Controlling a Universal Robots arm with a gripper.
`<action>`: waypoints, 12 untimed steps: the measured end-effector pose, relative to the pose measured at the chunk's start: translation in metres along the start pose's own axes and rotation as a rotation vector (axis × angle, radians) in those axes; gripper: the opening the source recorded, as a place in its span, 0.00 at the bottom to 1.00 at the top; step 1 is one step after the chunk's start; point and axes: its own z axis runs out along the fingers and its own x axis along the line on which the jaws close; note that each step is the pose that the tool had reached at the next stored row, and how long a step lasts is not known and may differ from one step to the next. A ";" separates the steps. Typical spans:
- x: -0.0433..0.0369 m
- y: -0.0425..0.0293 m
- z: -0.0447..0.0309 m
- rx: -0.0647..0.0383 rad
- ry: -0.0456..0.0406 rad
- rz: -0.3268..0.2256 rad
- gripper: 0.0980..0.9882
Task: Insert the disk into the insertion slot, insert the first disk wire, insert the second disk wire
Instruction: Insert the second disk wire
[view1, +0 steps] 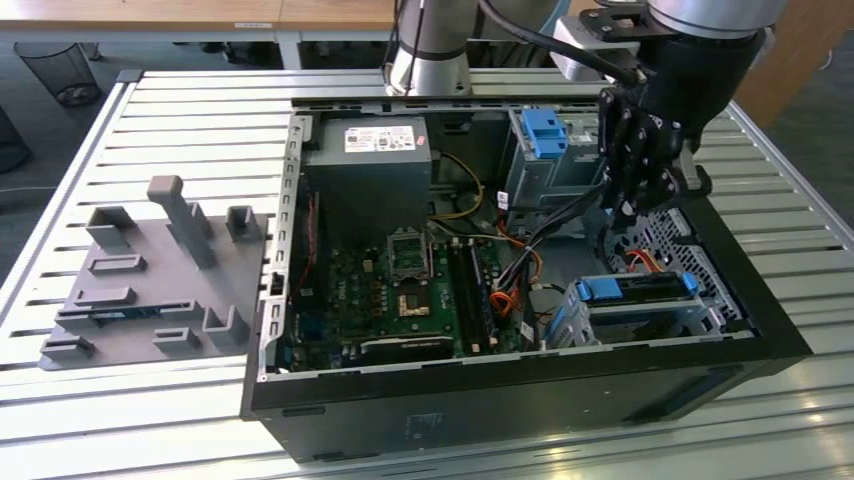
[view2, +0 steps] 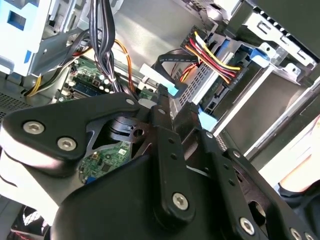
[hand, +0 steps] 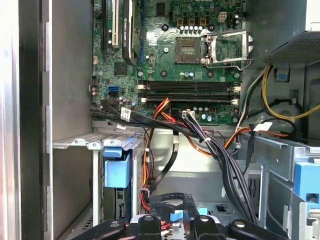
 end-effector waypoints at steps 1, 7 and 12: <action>-0.0001 -0.0002 0.0014 0.000 0.0016 0.000 0.24; -0.0008 -0.0010 0.0092 0.000 0.0099 0.005 0.24; -0.0018 -0.0014 0.0124 -0.001 0.0255 0.010 0.24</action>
